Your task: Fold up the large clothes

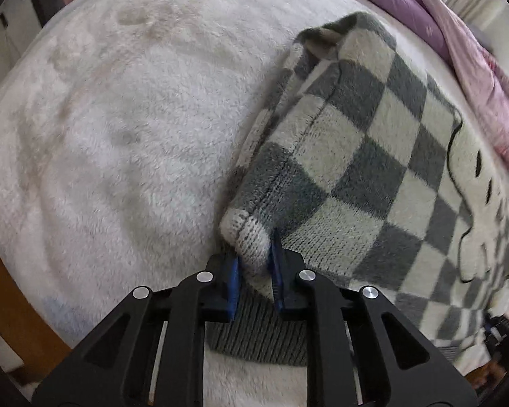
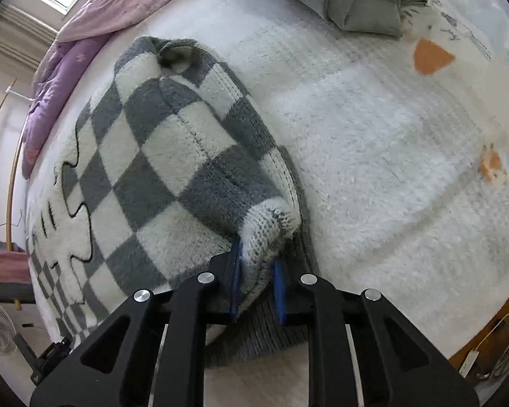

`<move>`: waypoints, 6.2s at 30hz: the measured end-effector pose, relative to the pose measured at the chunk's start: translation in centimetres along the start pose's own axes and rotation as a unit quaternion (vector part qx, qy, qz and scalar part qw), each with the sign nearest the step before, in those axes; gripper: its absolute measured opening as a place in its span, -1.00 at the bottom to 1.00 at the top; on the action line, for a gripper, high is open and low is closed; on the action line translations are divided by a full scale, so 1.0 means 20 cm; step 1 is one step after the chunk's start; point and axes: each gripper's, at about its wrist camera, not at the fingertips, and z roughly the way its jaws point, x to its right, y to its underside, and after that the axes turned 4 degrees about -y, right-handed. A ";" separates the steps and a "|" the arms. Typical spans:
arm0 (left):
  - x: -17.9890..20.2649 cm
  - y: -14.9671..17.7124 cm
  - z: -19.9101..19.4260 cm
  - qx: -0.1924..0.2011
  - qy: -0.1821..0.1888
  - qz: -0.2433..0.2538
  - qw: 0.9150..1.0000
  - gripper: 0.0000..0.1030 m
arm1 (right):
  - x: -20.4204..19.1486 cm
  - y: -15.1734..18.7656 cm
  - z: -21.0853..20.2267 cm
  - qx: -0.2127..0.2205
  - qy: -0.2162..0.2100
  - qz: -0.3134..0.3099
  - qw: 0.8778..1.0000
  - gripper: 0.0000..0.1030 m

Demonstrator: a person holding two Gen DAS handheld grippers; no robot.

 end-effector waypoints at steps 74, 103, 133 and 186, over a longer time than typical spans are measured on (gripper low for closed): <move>-0.34 0.25 -0.20 -0.032 0.196 -0.122 0.972 -0.77 | -1.34 1.01 0.12 -0.078 -0.104 -0.422 0.897 0.21; -0.41 0.02 -0.36 -0.021 0.177 -0.141 0.974 0.05 | -1.73 1.25 0.20 -0.025 -0.145 -0.485 0.862 -0.64; 2.24 0.62 -0.51 -0.044 0.256 0.278 0.925 -0.71 | 0.19 0.19 -0.49 0.046 -0.272 0.088 0.957 -0.68; 1.31 0.50 0.16 -0.116 0.174 0.086 0.974 0.83 | 0.21 -0.24 0.24 -0.081 -0.249 0.066 0.963 0.88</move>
